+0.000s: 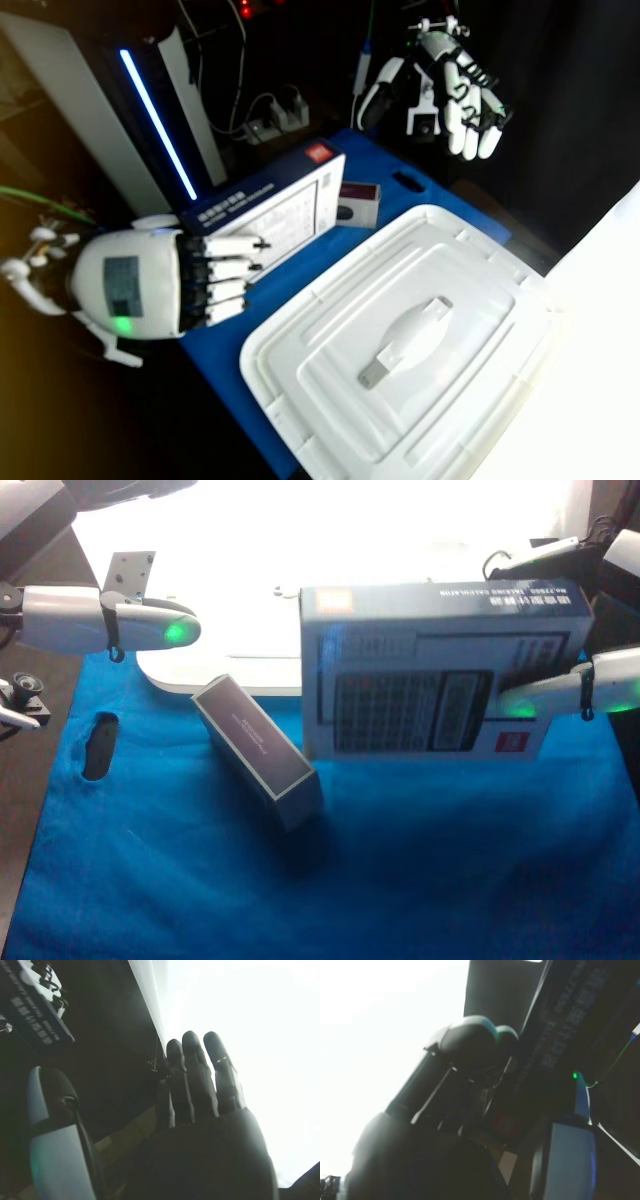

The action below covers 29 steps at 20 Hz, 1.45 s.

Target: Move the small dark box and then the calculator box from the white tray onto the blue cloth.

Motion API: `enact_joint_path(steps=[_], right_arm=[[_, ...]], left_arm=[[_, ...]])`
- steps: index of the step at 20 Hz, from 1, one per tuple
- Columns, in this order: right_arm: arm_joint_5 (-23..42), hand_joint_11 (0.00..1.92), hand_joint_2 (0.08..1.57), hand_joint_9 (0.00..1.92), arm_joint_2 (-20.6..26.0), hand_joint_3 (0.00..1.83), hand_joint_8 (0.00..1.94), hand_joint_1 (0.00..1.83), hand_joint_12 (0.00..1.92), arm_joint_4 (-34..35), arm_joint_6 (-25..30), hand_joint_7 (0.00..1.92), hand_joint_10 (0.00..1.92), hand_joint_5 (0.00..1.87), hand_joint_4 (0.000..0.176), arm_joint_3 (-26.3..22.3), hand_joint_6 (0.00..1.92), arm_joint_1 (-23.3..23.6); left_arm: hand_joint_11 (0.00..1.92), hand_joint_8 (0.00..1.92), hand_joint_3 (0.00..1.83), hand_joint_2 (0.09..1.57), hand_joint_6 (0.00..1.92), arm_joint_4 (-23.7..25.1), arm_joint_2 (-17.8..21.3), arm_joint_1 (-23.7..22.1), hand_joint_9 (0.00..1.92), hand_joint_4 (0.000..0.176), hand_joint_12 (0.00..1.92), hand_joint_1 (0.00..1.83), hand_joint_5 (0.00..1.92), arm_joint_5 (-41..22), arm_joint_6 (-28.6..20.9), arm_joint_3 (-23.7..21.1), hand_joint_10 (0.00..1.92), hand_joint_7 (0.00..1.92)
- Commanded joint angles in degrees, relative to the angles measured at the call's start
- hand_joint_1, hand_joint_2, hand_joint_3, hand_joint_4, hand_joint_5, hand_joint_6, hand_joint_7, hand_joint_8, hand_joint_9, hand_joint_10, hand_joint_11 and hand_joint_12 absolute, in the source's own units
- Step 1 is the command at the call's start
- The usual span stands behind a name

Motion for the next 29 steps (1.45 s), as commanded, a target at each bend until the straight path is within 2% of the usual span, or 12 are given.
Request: enact_joint_path(steps=[1, 2, 4, 6, 15, 17, 21, 22, 23, 24, 26, 29], right_arm=[[7.2, 0.92, 0.99, 1.11, 0.0, 0.0, 0.16, 0.61, 1.32, 2.7, 0.7, 1.2, 0.7, 0.78, 0.0, -0.1, 0.01, 0.6], [7.2, 0.92, 0.99, 1.11, 0.0, 0.0, 0.16, 0.61, 1.32, 2.7, 0.7, 1.2, 0.7, 0.78, 0.0, -0.1, 0.01, 0.6], [7.2, 0.74, 0.96, 1.04, 0.0, 0.0, 0.0, 0.49, 1.01, 2.7, 0.7, 1.08, 0.2, 0.89, 0.0, -0.2, 0.0, 0.6], [7.2, 0.66, 0.95, 1.01, 0.0, 0.0, 0.0, 0.41, 0.97, 2.7, 0.7, 1.01, 0.05, 0.87, 0.0, -0.2, 0.0, 0.6], [9.3, 0.44, 0.95, 0.78, 0.8, 0.0, 0.0, 0.13, 0.95, 3.0, 0.7, 0.76, 0.0, 0.62, 0.007, -0.7, 0.0, 0.6], [9.8, 0.37, 0.92, 0.73, 0.8, 0.0, 0.0, 0.13, 1.03, 3.1, 0.7, 0.7, 0.0, 0.52, 0.013, -0.7, 0.0, 0.6], [10.3, 0.24, 0.85, 0.56, 1.2, 0.0, 0.0, 0.12, 1.11, 3.3, 0.7, 0.51, 0.0, 0.25, 0.052, -1.1, 0.0, 0.6], [10.4, 0.18, 0.86, 0.51, 1.4, 0.0, 0.0, 0.14, 1.16, 3.4, 0.7, 0.47, 0.0, 0.23, 0.082, -1.2, 0.0, 0.6], [10.6, 0.01, 0.8, 0.4, 1.5, 0.0, 0.0, 0.26, 1.24, 3.4, 0.7, 0.39, 0.0, 0.21, 0.071, -1.3, 0.0, 0.6], [10.7, 0.0, 0.79, 0.37, 1.5, 0.0, 0.0, 0.27, 1.21, 3.6, 0.7, 0.34, 0.0, 0.2, 0.044, -1.3, 0.0, 0.6], [10.9, 0.0, 0.78, 0.33, 1.5, 0.0, 0.0, 0.27, 1.15, 3.6, 0.7, 0.26, 0.0, 0.2, 0.029, -1.3, 0.0, 0.6], [11.1, 0.0, 0.76, 0.33, 1.6, 0.0, 0.01, 0.26, 1.15, 3.8, 0.7, 0.28, 0.0, 0.22, 0.05, -1.3, 0.0, 0.6]], left_arm=[[0.0, 0.0, 0.0, 0.85, 0.0, -1.9, 0.2, -0.3, 0.42, 0.046, 0.84, 0.79, 0.24, -7.1, -0.2, -0.1, 0.0, 0.44], [0.0, 0.0, 0.0, 0.85, 0.0, -1.9, 0.2, -0.3, 0.42, 0.046, 0.84, 0.79, 0.24, -7.2, -0.2, -0.1, 0.0, 0.44], [0.0, 0.0, 0.0, 0.86, 0.0, -1.9, 0.2, -0.2, 0.41, 0.042, 0.86, 0.79, 0.22, -7.3, -0.2, -0.1, 0.0, 0.42], [0.0, 0.01, 0.0, 0.86, 0.01, -1.9, 0.2, -0.2, 0.41, 0.042, 0.87, 0.81, 0.23, -7.4, -0.2, -0.2, 0.0, 0.44], [0.0, 0.0, 0.0, 0.87, 0.0, -2.4, 0.0, 0.1, 0.42, 0.054, 0.86, 0.79, 0.21, -7.8, 0.1, -0.2, 0.0, 0.46], [0.0, 0.0, 0.0, 0.88, 0.0, -2.6, 0.0, 0.1, 0.4, 0.041, 0.85, 0.79, 0.21, -7.8, 0.1, -0.2, 0.0, 0.44], [0.0, 0.0, 0.0, 0.88, 0.0, -2.7, 0.1, 0.1, 0.4, 0.029, 0.87, 0.8, 0.2, -7.6, 0.2, -0.2, 0.0, 0.43], [0.0, 0.0, 0.0, 0.88, 0.0, -2.7, 0.1, 0.1, 0.39, 0.029, 0.85, 0.8, 0.19, -7.5, 0.2, -0.2, 0.0, 0.43], [0.0, 0.0, 0.0, 0.88, 0.0, -2.7, 0.1, 0.1, 0.4, 0.041, 0.85, 0.8, 0.19, -7.5, 0.2, -0.2, 0.0, 0.43], [0.0, 0.0, 0.0, 0.87, 0.0, -2.7, 0.1, 0.1, 0.4, 0.042, 0.85, 0.81, 0.2, -7.5, 0.2, -0.2, 0.0, 0.43], [0.0, 0.0, 0.0, 0.89, 0.0, -2.7, 0.1, 0.1, 0.4, 0.039, 0.86, 0.81, 0.19, -7.4, 0.2, -0.2, 0.0, 0.43], [0.0, 0.0, 0.0, 0.89, 0.0, -2.7, 0.1, 0.1, 0.39, 0.049, 0.86, 0.8, 0.19, -7.3, 0.2, -0.2, 0.0, 0.43]])
